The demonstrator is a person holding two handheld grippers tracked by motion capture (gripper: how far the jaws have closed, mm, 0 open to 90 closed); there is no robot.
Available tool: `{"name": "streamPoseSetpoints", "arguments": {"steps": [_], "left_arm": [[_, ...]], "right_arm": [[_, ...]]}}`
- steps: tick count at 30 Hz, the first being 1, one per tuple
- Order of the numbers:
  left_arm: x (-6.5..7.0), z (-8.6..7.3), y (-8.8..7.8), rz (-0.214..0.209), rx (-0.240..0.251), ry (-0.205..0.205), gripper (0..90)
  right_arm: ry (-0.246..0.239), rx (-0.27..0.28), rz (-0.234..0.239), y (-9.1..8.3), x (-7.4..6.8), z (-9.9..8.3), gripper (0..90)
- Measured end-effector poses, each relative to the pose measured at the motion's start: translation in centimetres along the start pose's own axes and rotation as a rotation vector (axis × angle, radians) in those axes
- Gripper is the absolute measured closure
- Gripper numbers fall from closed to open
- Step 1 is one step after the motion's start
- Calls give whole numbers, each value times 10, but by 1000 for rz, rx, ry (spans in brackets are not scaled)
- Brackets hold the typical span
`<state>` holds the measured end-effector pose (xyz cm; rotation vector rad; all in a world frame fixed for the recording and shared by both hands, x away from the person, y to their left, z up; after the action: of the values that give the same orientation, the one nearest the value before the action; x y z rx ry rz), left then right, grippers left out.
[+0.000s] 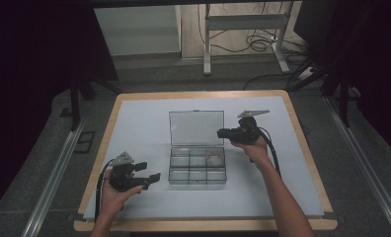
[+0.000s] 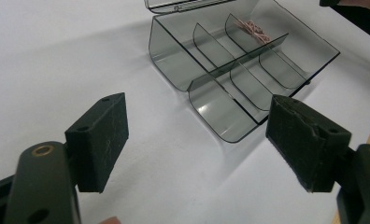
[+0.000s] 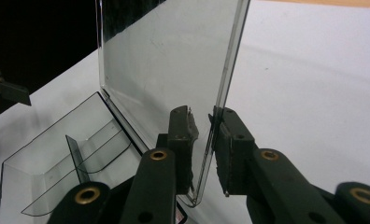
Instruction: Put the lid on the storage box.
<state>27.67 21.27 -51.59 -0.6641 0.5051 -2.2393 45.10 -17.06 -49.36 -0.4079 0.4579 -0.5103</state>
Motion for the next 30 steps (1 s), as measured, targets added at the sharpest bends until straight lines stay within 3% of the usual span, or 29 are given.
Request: {"name": "streamPoseSetpoints", "arguments": {"steps": [11, 30], "left_arm": [[0, 0, 0, 2, 1, 1, 212], [2, 0, 1, 1, -2, 6, 212]], "right_arm": [[-76, 24, -21, -4, -6, -2, 760], [-148, 45, -49, -6, -13, -5, 760]]}}
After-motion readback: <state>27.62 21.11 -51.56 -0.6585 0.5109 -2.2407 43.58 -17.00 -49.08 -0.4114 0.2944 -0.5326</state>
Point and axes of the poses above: each handheld gripper's, and its own axes: y roughly forward along the jaws, z roughly out of its top, x roughly to its right, the point moved 1 cm from there along y, roughly forward along the jaws, and after that the axes turned 2 degrees about x, right-handed, at the moved point
